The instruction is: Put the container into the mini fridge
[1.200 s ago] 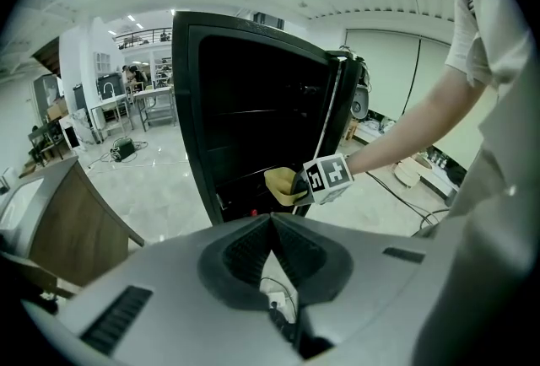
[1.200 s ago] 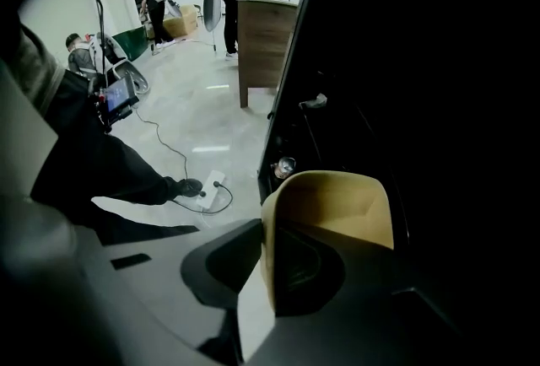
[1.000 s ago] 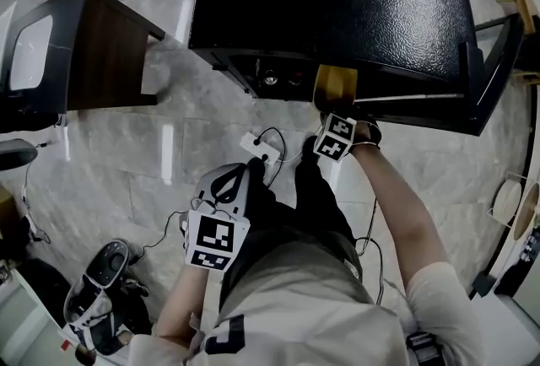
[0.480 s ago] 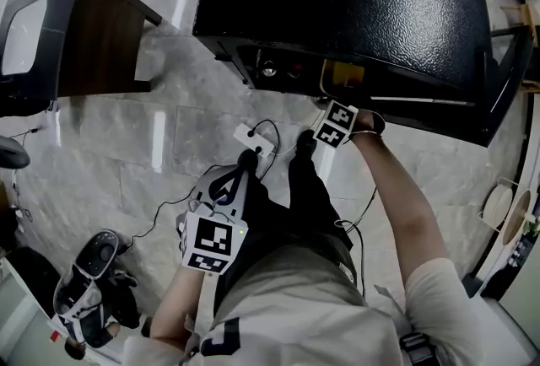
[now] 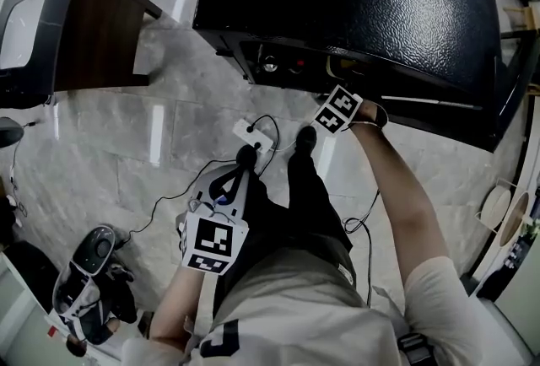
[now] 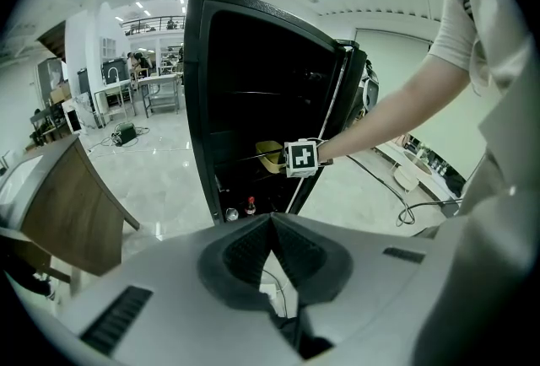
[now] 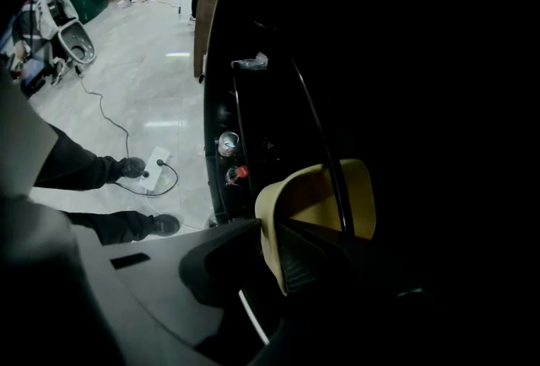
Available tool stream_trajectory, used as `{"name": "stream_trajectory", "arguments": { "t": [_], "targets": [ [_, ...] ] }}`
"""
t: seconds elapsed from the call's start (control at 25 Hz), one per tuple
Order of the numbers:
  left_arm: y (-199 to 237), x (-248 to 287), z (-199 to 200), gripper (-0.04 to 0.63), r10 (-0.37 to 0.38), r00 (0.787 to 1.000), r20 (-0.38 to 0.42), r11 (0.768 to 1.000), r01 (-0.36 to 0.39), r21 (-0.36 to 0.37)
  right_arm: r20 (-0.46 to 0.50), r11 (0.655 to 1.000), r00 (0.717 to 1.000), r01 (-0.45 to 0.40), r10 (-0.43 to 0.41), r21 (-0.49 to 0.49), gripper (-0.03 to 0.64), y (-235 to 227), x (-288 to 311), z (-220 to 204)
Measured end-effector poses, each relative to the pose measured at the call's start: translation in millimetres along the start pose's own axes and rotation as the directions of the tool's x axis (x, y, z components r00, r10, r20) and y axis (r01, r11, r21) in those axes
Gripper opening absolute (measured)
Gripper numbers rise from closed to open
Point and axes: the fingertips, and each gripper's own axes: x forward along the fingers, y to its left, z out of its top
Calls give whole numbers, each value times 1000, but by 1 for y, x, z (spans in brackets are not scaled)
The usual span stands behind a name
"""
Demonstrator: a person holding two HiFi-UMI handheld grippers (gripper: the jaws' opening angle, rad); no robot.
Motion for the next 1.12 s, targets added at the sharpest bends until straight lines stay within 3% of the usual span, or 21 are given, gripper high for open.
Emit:
{"name": "stream_trajectory", "arguments": {
  "t": [0.4, 0.64, 0.88, 1.12],
  "targets": [
    [9, 6, -4, 54, 16, 1000, -2, 1000, -16, -17, -1, 994, 996, 86, -86, 70, 78, -23, 5, 3],
    [14, 2, 0, 54, 19, 1000, 14, 1000, -19, -19, 45, 991, 996, 73, -79, 108, 147, -21, -4, 7],
    [26, -11, 12, 55, 30, 998, 61, 1000, -29, -11, 89, 983, 991, 84, -99, 162, 150, -28, -33, 9],
    [54, -39, 28, 55, 107, 988, 113, 994, -107, -6, 179, 961, 979, 45, -97, 273, 150, -23, -83, 21]
  ]
}}
